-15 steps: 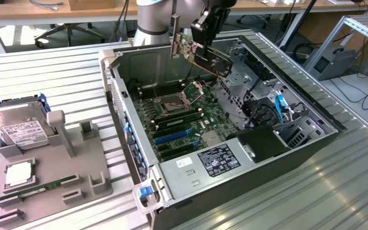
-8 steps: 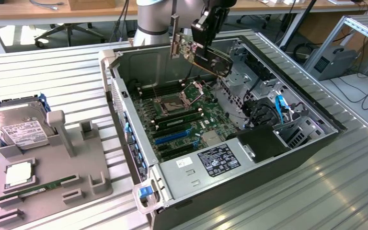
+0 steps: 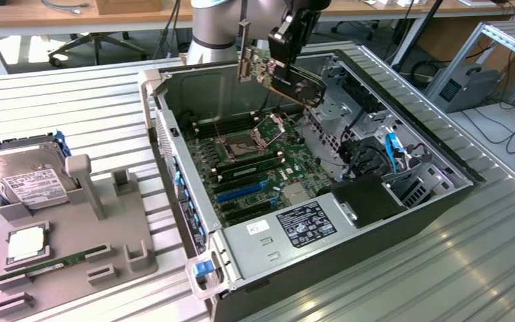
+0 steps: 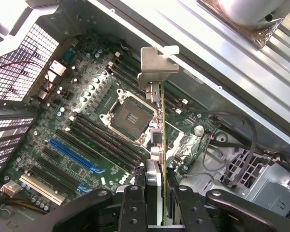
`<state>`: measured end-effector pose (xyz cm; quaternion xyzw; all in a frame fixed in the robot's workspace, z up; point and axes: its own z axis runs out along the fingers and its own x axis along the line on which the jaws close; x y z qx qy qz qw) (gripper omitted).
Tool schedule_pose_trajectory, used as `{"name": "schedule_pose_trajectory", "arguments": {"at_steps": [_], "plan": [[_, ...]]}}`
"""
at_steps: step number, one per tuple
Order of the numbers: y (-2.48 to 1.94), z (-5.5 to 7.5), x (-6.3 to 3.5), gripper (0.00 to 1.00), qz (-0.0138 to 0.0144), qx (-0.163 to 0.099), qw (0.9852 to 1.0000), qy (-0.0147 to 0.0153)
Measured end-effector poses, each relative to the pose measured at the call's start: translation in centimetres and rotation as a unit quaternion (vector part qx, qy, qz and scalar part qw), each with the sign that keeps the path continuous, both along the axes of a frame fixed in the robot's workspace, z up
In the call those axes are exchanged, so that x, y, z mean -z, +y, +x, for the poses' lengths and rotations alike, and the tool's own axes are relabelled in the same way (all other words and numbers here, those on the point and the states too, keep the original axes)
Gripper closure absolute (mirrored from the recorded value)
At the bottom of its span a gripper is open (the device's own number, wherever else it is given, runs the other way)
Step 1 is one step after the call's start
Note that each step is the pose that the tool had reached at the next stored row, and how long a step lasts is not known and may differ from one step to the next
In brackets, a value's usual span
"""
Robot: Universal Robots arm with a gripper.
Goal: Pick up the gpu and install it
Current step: 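Insert the gpu into the slot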
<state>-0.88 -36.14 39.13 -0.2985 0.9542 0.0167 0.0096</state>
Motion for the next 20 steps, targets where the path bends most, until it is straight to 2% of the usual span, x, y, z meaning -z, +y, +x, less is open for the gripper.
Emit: {"name": "schedule_pose_trajectory", "arguments": {"at_steps": [20], "plan": [[0.05, 0.0, 0.0, 0.73, 0.0, -0.023, 0.9997, 0.0]]}}
